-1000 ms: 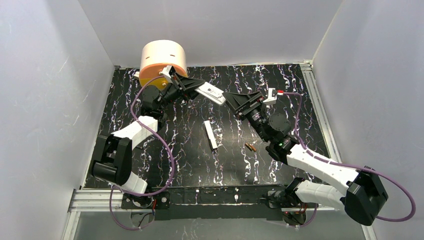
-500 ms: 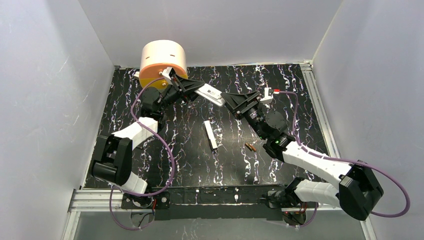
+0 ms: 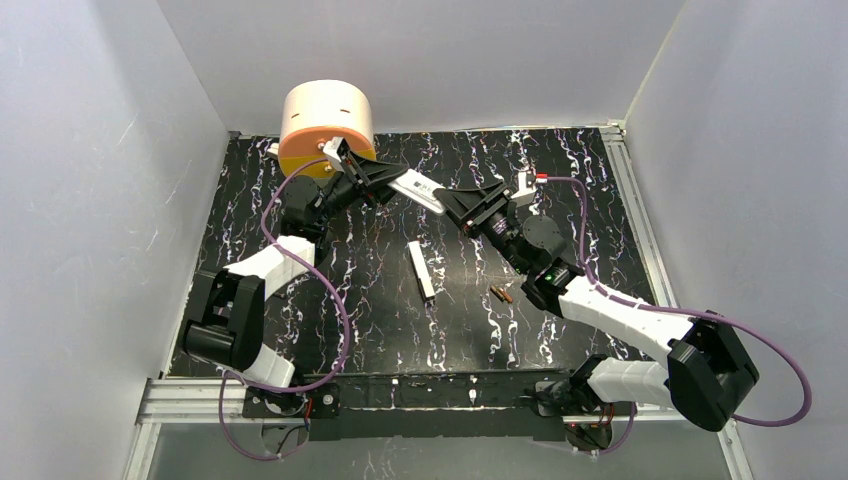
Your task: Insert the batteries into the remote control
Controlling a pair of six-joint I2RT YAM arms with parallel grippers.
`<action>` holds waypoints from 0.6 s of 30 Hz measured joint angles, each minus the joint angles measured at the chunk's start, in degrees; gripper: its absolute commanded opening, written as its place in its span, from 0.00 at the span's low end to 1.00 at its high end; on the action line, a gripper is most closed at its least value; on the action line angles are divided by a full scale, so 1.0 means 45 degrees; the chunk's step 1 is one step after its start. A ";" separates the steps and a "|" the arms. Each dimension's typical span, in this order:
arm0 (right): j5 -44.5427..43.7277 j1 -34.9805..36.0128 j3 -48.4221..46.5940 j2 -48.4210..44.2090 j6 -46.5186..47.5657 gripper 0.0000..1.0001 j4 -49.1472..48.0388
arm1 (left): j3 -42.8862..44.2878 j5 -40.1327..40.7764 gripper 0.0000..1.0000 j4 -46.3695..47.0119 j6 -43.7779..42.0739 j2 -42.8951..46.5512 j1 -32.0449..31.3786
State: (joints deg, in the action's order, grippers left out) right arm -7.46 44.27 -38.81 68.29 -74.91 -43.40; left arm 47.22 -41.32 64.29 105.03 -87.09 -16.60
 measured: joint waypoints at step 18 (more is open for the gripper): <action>0.0155 -0.0015 -0.0690 0.0019 -0.0262 0.41 0.1632 | 0.0000 0.0097 0.00 -0.0107 -0.1506 0.0389 0.0107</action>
State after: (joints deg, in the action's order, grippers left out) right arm -6.76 44.21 -41.91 68.38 -76.09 -36.05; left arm 47.22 -40.88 63.81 98.26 -85.34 -16.12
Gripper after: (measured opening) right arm 0.382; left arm 0.256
